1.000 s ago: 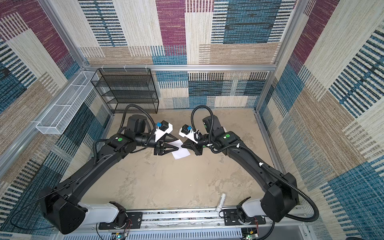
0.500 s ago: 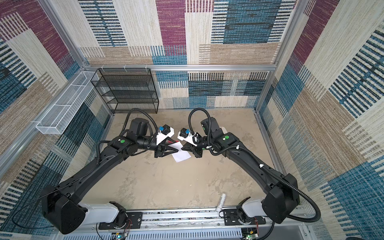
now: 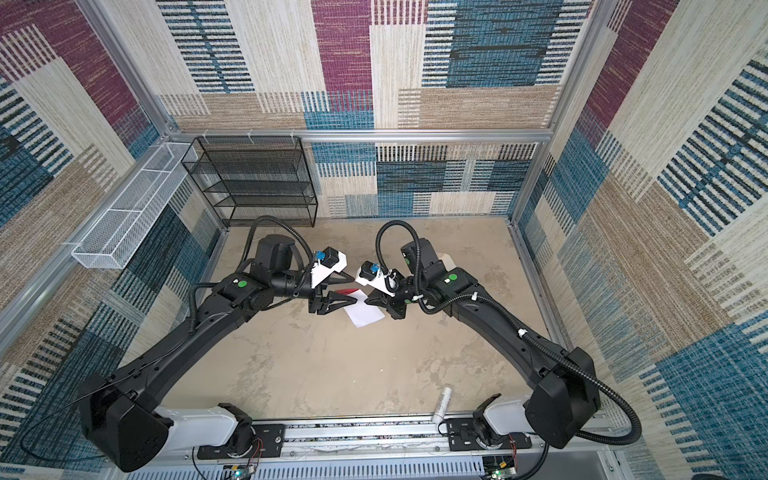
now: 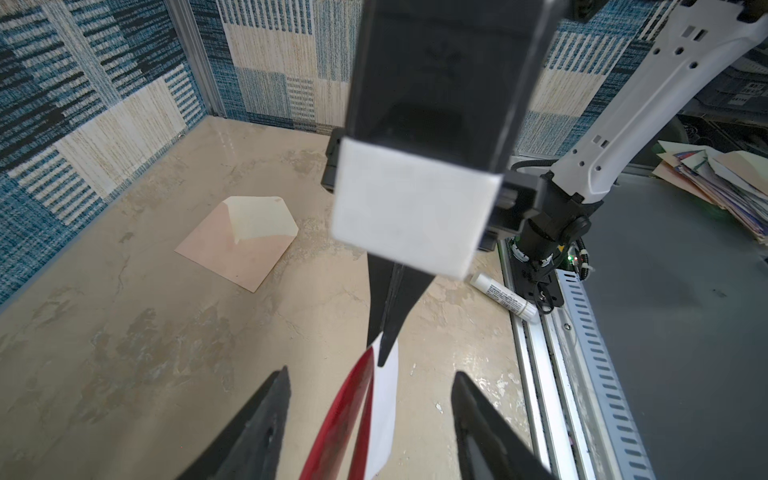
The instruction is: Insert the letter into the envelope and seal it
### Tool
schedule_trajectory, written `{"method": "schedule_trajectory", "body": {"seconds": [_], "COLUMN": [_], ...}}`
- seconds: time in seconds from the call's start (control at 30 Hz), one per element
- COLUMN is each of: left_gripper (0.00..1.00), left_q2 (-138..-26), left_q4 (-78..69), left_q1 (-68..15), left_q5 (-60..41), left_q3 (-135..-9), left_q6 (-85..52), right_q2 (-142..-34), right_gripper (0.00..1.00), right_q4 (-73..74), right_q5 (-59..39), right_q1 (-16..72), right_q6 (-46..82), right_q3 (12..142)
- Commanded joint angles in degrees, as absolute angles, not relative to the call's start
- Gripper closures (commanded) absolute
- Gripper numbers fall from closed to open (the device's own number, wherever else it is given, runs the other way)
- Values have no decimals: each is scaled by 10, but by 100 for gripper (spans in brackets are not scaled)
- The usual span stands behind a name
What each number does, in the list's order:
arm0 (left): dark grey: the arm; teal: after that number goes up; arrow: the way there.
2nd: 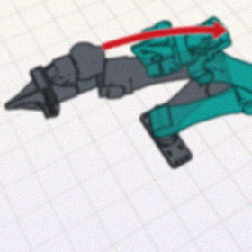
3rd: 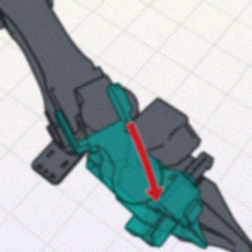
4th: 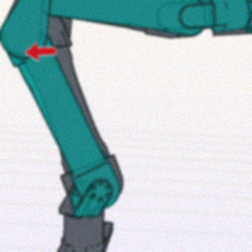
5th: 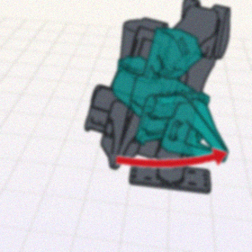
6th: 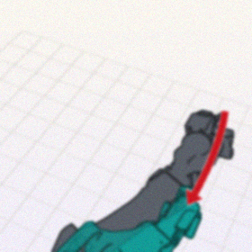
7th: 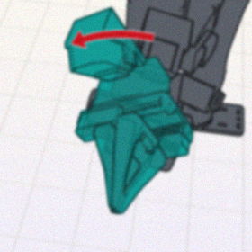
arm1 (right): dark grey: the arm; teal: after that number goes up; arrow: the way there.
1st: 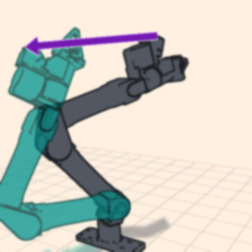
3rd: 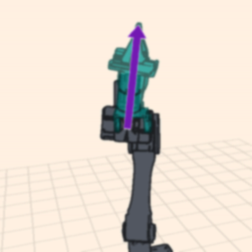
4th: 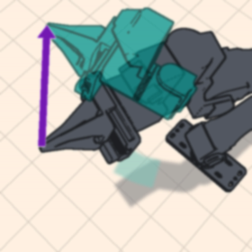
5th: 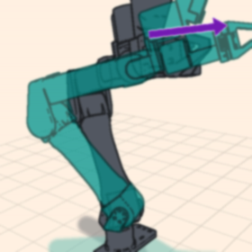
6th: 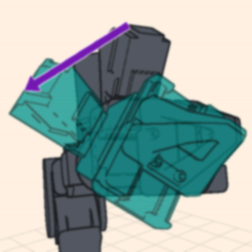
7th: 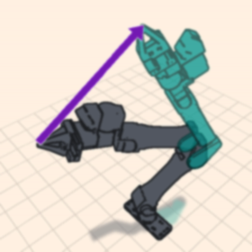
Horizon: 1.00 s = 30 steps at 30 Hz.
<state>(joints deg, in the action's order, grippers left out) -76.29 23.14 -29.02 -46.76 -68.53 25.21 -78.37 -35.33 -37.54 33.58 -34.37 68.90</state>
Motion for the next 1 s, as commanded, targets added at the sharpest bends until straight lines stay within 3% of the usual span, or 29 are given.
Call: {"method": "schedule_trajectory", "body": {"seconds": [0.0, 0.4, 0.6, 0.7, 0.73, 0.97], "left_gripper": [36, 60, 82, 100, 100, 100], "left_q2": [-774, -807, -808, -804, -803, -790], "left_q4": [226, 322, 345, 346, 346, 315], "left_q1": [-290, -289, -290, -290, -291, -291], "left_q5": [-493, -544, -546, -539, -537, -511], "left_q3": [-695, -737, -738, -739, -739, -727], "left_q6": [257, 298, 312, 317, 318, 312], "right_q2": [-782, -784, -785, -786, -787, -793], "right_gripper": [100, 100, 100, 100, 100, 63], "right_q4": [-349, -358, -361, -365, -367, -367], "right_q5": [-381, -371, -372, -374, -378, -426], "right_q1": [341, 352, 352, 352, 352, 352], "right_q6": [-352, -362, -363, -362, -361, -342], "right_q3": [698, 704, 706, 708, 710, 722]}}
